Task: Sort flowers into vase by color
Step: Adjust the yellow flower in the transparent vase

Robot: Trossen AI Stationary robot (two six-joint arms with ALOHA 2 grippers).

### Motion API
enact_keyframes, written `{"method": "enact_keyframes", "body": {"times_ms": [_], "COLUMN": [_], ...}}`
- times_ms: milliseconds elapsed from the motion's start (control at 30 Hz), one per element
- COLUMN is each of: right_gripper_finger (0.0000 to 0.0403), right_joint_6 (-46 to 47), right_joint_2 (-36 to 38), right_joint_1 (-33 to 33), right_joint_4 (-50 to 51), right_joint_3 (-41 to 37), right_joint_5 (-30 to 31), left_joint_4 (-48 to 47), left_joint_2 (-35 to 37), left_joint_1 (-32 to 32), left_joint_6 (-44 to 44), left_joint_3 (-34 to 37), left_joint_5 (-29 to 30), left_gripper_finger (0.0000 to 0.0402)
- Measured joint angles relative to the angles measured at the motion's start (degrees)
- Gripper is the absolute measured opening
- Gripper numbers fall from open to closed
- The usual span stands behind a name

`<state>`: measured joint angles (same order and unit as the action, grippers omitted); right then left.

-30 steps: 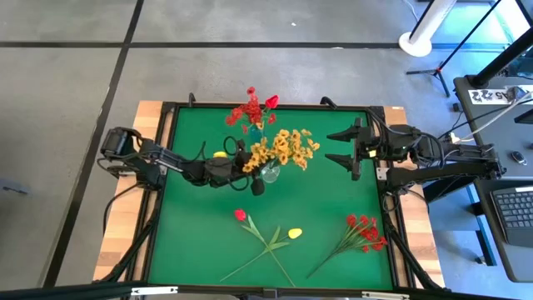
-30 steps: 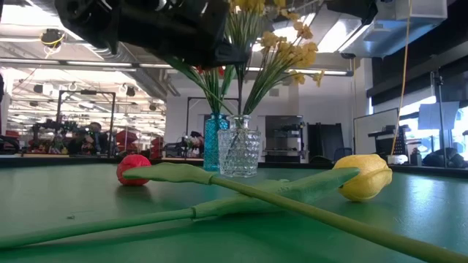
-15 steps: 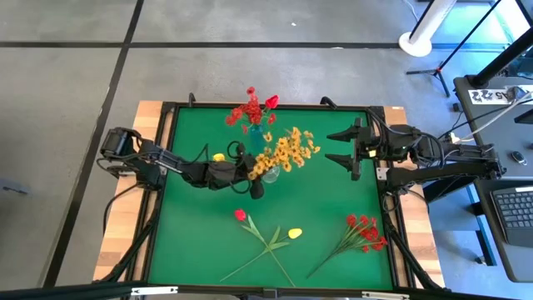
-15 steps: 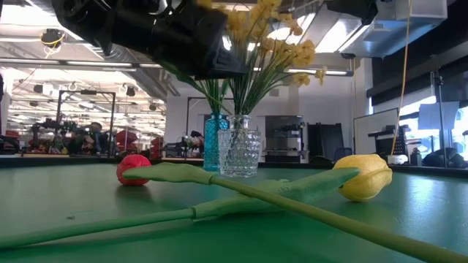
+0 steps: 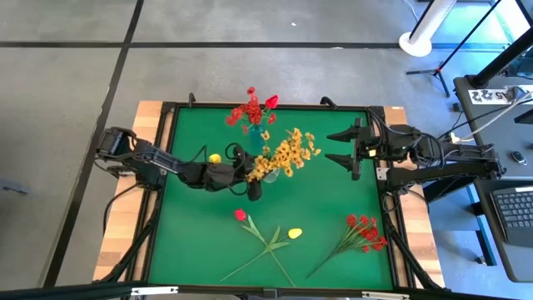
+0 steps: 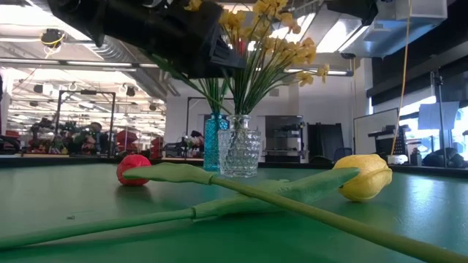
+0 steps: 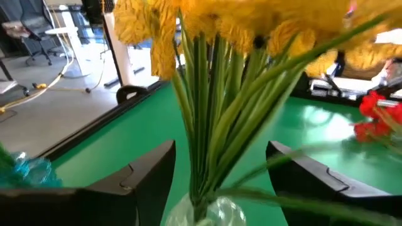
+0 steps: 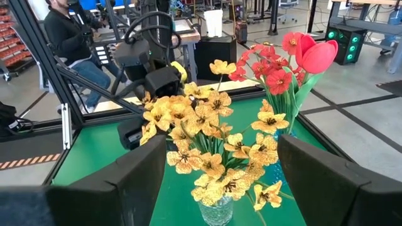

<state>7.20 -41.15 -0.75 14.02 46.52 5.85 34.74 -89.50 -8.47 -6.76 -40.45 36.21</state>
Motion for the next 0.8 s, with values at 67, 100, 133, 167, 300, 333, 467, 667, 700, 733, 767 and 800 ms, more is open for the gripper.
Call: {"method": "enact_keyframes", "body": {"times_ms": [67,100,133,167,300,333,467,667,700,733,767,800], "right_gripper_finger": [0.0303,0.0303,0.0303,0.0303,0.0303,0.0303,0.0303,0.0303,0.0303,0.0303,0.0303,0.0303], "right_joint_6": [0.00,0.00,0.00,0.00,0.00,0.00,0.00,-0.02,-0.02,0.00,0.00,-0.01], "right_joint_2": [0.00,0.00,0.00,0.00,0.00,0.00,0.00,0.00,0.00,0.00,0.00,0.00], "right_joint_1": [0.00,0.00,0.00,0.00,0.00,0.00,0.00,0.00,0.00,0.00,0.00,0.00], "right_joint_4": [-0.04,-0.04,-0.07,-0.07,-0.09,-0.09,-0.07,-0.09,-0.09,-0.07,-0.09,-0.09], "right_joint_3": [0.02,0.02,0.02,0.02,0.02,0.02,0.02,0.02,0.02,0.02,0.02,0.02], "right_joint_5": [0.00,-0.02,-0.02,-0.02,-0.02,-0.02,-0.04,-0.07,-0.07,-0.09,-0.08,-0.08], "left_joint_4": [-1.64,-2.51,-3.29,-3.30,-4.30,-4.98,-7.78,-11.74,-12.29,-13.16,-13.53,-13.53], "left_joint_2": [0.96,1.64,2.19,2.60,4.49,5.14,7.49,11.00,11.42,11.87,12.27,12.57], "left_joint_1": [-0.35,-0.41,-0.69,-0.93,-1.82,-2.04,-2.86,-4.48,-4.69,-4.98,-5.35,-5.73], "left_joint_6": [-0.70,-0.82,-0.83,-0.85,-0.75,-0.73,-1.14,-1.90,-1.90,-1.90,-1.90,-1.92], "left_joint_3": [0.00,0.00,0.00,0.00,0.00,0.00,0.00,0.00,0.00,0.00,0.00,0.00], "left_joint_5": [0.11,0.11,0.21,0.30,0.36,0.33,0.75,2.06,2.12,2.22,2.28,2.29], "left_gripper_finger": [0.0245,0.0245,0.0245,0.0245,0.0245,0.0245,0.0245,0.0245,0.0245,0.0245,0.0245,0.0245]}}
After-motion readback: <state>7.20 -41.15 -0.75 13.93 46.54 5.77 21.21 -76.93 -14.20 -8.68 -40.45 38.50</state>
